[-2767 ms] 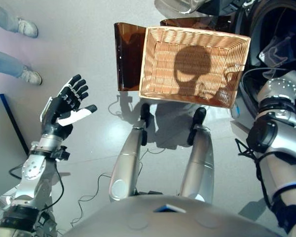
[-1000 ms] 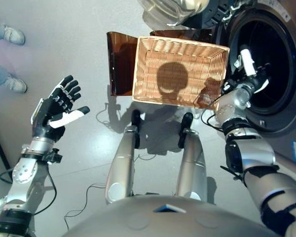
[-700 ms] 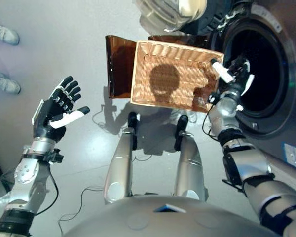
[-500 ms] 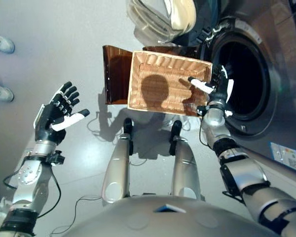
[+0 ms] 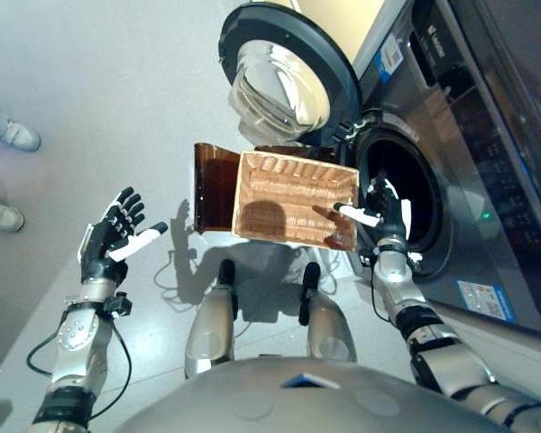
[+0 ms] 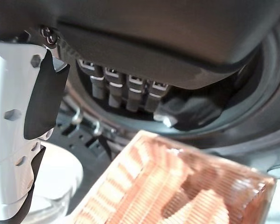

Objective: Pick up the clothes and place them into the washing machine

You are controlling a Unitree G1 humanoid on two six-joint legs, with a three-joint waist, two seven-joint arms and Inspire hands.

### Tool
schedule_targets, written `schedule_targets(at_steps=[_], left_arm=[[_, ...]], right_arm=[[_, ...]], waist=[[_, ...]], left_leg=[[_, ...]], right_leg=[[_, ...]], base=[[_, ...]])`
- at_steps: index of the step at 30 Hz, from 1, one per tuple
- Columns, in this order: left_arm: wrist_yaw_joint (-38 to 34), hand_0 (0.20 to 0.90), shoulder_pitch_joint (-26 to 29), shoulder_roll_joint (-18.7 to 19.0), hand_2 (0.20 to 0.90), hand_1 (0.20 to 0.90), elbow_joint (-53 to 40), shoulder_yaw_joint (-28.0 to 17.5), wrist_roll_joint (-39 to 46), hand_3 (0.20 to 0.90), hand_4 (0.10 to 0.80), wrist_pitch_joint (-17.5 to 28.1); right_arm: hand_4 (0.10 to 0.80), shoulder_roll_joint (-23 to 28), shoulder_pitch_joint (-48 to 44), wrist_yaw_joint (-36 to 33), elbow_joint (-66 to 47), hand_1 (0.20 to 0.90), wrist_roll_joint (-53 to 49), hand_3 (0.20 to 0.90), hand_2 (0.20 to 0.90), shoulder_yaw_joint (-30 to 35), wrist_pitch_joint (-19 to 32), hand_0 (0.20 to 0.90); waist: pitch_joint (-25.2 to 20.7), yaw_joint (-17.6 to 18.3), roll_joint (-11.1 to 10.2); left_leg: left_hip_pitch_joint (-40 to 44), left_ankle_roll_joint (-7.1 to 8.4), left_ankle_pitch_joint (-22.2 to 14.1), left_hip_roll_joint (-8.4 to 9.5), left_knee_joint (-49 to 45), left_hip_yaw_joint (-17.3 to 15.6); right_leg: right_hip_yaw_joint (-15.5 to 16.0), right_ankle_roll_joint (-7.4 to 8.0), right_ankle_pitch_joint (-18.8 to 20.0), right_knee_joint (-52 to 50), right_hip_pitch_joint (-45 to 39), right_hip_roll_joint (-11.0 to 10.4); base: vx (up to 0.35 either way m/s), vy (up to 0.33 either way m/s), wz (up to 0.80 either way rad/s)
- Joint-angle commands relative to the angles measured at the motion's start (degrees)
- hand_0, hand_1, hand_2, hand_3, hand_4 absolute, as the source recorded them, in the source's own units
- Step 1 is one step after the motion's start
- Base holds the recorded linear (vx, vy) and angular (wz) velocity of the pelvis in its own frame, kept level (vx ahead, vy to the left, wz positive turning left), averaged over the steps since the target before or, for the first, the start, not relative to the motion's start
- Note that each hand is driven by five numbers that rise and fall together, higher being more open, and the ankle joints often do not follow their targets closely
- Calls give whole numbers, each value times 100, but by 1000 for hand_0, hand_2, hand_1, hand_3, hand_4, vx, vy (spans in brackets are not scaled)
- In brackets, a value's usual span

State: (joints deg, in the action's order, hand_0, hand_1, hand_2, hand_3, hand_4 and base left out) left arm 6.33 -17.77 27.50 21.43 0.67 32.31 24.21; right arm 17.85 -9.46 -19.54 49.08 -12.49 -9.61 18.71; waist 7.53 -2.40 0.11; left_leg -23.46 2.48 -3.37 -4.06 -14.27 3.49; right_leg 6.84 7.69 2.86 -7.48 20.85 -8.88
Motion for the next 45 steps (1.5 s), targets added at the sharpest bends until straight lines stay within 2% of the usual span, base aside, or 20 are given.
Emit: schedule_targets(at_steps=[1, 9, 18, 22, 30, 45], left_arm=[[-121, 900, -21, 70, 900, 900, -177, -439, -286, 900, 800, 449], [-151, 900, -162, -269, 900, 900, 78, -621, -557, 900, 800, 396], [-467, 900, -49, -454, 900, 900, 932, -592, -1170, 900, 800, 280], [-650, 900, 82, -474, 900, 900, 1224, -552, -1406, 900, 800, 302], [-679, 900, 64, -639, 900, 900, 1253, -540, -1387, 900, 800, 303], [-751, 900, 234, -796, 900, 900, 1713, -440, -1343, 900, 800, 220]], right_arm=[[800, 206, 245, 319, -618, 900, -628, 900, 900, 299, 543, 900], [800, 177, 854, 630, -759, 900, -334, 900, 900, 297, 445, 900], [800, -273, 986, 719, 53, 900, -448, 900, 900, 262, 277, 900], [800, -425, 1042, 787, 130, 900, -459, 900, 900, 120, 258, 900], [800, -628, 1401, 963, -47, 900, -694, 900, 900, 97, 327, 900], [800, -776, 1637, 1097, -82, 900, -1024, 900, 900, 150, 335, 900]], waist=[[-77, 124, -117], [-359, 125, -299], [-734, 123, -483], [-837, 129, -504], [-942, 138, -497], [-1099, 159, -504]], left_leg=[[249, 74, 754, 101, 819, 128], [1130, 50, 654, 46, 1240, -10], [1796, 39, 595, -32, 1633, -221], [1975, 40, 582, -59, 1714, -290], [2240, 29, 562, -94, 1789, -422], [2379, 91, 642, -149, 1927, -470]], right_leg=[[184, 131, -173, 132, -656, -111], [245, 201, -102, 551, -1437, -21], [189, 246, -77, 783, -1885, 33], [144, 251, -70, 833, -1978, 54], [35, 253, -19, 937, -2110, 110], [154, 232, -4, 1042, -2257, 149]], base=[[130, 10, -3], [117, 18, -5], [80, 22, -10], [19, 24, -12], [-10, 27, -6], [-11, 11, -3]])
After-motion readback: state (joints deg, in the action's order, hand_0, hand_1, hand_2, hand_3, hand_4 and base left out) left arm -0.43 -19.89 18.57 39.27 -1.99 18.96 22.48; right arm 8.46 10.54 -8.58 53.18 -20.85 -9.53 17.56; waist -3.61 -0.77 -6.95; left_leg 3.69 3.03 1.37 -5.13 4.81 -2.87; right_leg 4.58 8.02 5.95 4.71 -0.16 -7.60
